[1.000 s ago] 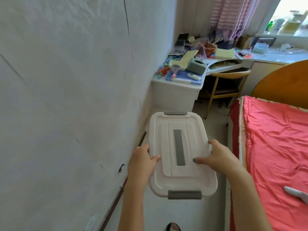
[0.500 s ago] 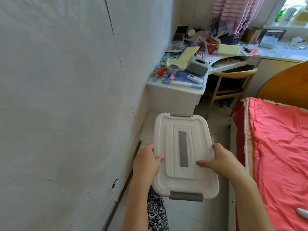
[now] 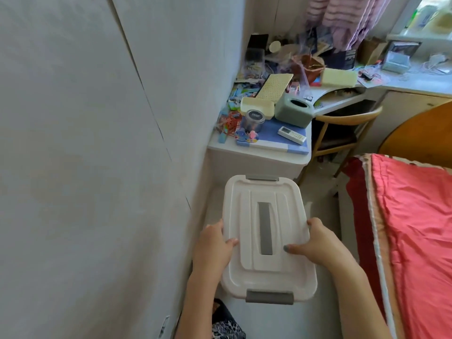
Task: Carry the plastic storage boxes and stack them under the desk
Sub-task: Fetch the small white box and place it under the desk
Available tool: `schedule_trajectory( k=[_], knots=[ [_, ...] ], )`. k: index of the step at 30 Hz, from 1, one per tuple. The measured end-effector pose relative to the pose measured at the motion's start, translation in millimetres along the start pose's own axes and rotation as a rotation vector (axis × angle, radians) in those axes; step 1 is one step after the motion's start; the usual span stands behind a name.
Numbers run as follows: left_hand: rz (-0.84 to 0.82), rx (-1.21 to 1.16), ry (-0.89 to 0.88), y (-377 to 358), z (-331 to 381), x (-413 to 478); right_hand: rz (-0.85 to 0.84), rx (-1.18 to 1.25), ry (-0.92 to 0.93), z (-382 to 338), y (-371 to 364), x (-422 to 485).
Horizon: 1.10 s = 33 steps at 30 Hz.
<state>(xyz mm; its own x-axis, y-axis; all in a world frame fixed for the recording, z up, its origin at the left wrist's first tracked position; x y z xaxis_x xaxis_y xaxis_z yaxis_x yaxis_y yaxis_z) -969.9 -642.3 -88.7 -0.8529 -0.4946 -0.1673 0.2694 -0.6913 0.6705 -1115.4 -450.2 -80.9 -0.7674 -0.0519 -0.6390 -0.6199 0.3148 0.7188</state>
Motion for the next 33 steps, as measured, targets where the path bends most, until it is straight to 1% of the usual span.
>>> schedule_trajectory(
  k=[7, 12, 15, 22, 29, 33],
  knots=[
    [-0.022, 0.013, 0.022, 13, -33, 52, 0.004, 0.048, -0.019, -38, -22, 38],
    [-0.022, 0.023, 0.071, 8, -53, 82, 0.006, 0.055, -0.017, -56, -35, 62],
    [-0.009, 0.03, 0.112, -4, -69, 102, 0.005, 0.043, -0.024, -62, -49, 82],
    [-0.015, 0.068, 0.227, -40, -116, 149, -0.083, 0.079, -0.08, -77, -89, 149],
    [0.0, -0.008, 0.356, -93, -189, 202, -0.113, 0.111, -0.06, -90, -140, 228],
    [0.026, 0.014, 0.342, -112, -218, 230, -0.14, 0.09, -0.028, -96, -163, 270]
  ],
)
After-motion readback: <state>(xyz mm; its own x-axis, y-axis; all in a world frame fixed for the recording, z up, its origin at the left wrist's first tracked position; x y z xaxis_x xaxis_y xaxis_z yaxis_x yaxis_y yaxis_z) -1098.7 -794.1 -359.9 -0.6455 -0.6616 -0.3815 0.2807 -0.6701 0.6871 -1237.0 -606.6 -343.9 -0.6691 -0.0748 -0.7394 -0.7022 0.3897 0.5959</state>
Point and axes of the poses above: each hand's wrist, its own x-axis towards the middle knuckle, its own y-axis out of the back of the hand, z = x × y, the point moved 2 cm from there along x, towards the middle knuckle, and after that the axes turned 14 degrees about -y, right-handed, at the moved point
